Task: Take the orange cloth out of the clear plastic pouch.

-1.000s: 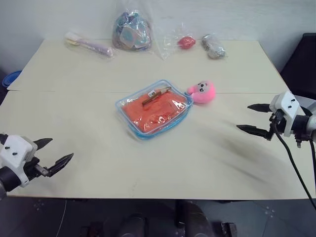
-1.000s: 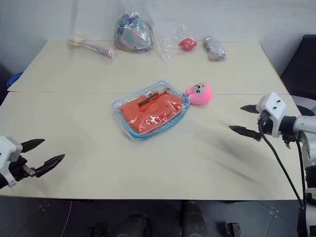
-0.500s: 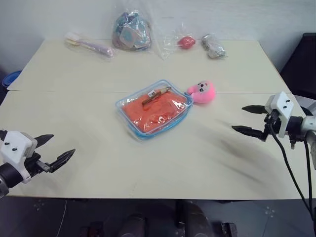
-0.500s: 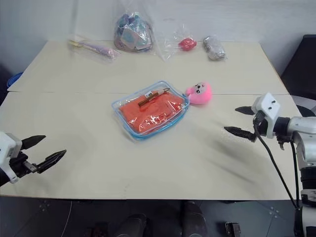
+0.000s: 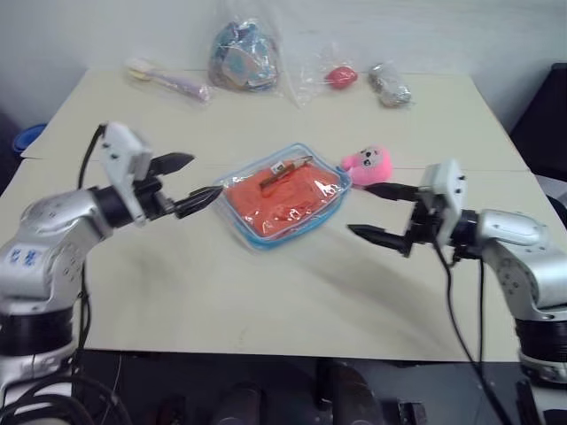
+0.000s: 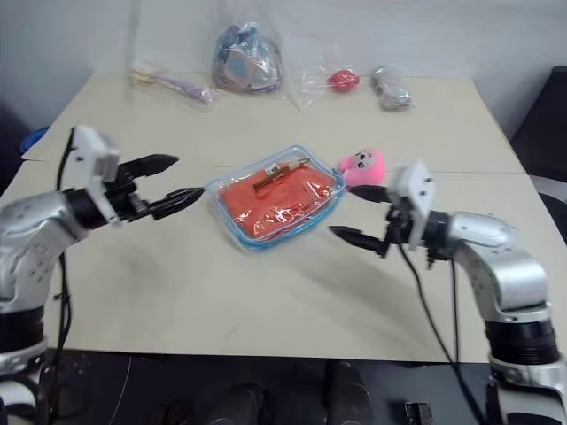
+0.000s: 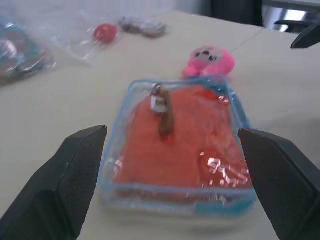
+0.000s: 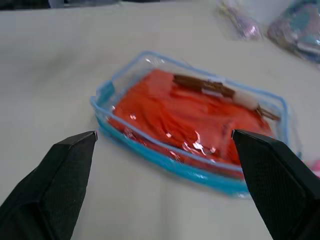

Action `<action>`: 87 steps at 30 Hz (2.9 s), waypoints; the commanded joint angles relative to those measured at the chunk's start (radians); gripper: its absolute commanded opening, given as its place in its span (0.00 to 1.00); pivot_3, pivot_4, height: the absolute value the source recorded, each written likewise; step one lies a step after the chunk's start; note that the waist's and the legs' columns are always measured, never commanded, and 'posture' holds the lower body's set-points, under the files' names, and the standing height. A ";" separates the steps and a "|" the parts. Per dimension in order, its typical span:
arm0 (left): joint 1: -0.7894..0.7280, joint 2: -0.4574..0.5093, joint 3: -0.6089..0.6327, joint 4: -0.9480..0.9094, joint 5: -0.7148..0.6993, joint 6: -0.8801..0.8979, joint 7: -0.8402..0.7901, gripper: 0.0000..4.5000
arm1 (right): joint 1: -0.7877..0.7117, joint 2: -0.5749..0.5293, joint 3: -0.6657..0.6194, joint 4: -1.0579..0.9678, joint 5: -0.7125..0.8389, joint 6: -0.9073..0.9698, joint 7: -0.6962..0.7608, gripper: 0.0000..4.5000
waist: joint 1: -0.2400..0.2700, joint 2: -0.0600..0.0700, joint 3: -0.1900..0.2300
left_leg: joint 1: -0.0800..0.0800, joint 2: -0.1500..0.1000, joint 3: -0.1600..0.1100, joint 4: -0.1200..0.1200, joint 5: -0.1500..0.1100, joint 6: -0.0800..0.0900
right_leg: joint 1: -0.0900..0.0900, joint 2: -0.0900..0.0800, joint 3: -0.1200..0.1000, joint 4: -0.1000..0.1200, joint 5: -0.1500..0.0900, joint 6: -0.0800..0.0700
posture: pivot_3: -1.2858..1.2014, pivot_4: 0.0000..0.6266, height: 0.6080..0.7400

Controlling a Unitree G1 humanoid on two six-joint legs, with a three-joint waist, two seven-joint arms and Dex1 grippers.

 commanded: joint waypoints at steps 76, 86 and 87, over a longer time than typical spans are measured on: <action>0.642 0.067 0.554 -0.429 0.032 0.118 0.261 1.00 | -0.121 -0.048 0.061 0.040 0.008 -0.014 0.140 1.00 | 0.009 -0.007 -0.002 | -0.005 0.004 -0.001 0.001 0.001 0.001 | -0.006 -0.006 -0.002 0.001 0.001 0.000 | 0.52 0.24 1.00; 0.107 0.102 -0.329 -0.374 0.206 0.017 0.019 1.00 | 0.068 -0.152 -0.048 -0.091 0.025 0.000 0.117 1.00 | -0.020 -0.005 -0.002 | -0.003 0.001 0.007 -0.002 0.001 0.001 | -0.006 -0.001 -0.001 0.000 0.002 0.001 | 0.52 0.24 1.00; 0.085 0.093 -0.375 -0.338 0.248 -0.009 0.012 1.00 | 0.078 -0.153 -0.055 -0.104 0.028 0.005 0.109 1.00 | -0.022 -0.005 -0.002 | -0.003 0.001 0.009 -0.002 0.001 0.001 | -0.006 -0.001 0.000 0.000 0.001 0.000 | 0.52 0.24 1.00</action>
